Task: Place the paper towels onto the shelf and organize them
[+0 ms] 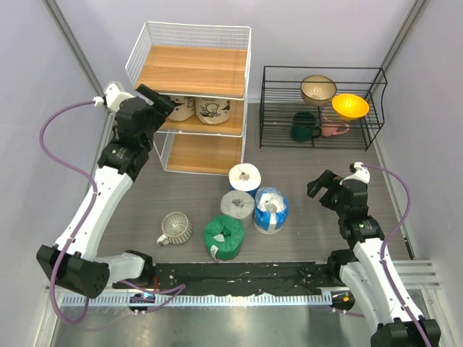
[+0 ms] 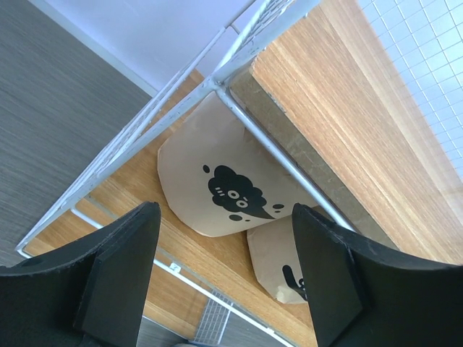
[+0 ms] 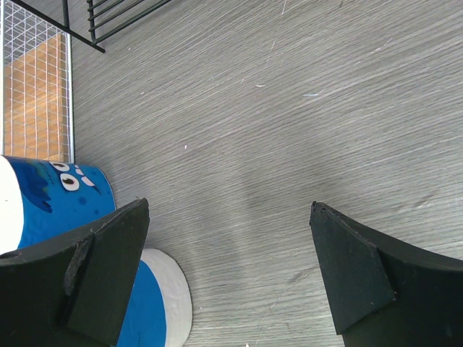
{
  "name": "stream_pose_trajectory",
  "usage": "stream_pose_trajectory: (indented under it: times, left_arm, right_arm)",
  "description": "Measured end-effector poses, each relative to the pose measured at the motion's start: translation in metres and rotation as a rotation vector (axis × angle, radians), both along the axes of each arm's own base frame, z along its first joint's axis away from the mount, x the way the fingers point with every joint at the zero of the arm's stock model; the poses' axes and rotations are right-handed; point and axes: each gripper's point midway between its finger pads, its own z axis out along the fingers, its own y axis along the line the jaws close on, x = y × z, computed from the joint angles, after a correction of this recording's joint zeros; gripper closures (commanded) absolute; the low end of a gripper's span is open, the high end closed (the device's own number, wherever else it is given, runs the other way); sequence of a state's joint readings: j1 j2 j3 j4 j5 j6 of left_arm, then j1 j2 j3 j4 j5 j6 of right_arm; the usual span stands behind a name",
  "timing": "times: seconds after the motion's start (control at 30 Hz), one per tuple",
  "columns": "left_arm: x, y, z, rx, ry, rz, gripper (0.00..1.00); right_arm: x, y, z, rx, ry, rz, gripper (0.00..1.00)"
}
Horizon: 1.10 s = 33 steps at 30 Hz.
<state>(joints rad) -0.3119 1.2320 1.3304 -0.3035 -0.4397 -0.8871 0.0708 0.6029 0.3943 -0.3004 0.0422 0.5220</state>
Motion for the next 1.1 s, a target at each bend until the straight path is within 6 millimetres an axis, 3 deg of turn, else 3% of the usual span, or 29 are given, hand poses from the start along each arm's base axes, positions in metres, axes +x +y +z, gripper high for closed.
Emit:
stream_pose_trajectory:
  times: [0.23,0.63,0.93,1.1]
  left_arm:
    - [-0.008,-0.001,0.002,-0.009,-0.015,-0.017,0.19]
    - [-0.043,-0.001,0.015,-0.027,-0.067,-0.084,0.06]
    - [-0.092,0.031,0.008,-0.017,-0.073,-0.035,0.01]
    - [-0.099,0.057,-0.012,-0.024,-0.026,0.041,0.00]
  right_arm:
    - [0.000,0.000,0.000,0.000,0.000,0.000,0.01]
    - [0.000,0.000,0.000,0.000,0.000,0.000,0.01]
    - [0.000,0.000,-0.002,0.000,0.007,0.000,0.01]
    - [0.000,0.000,-0.001,0.000,0.006,0.000,0.01]
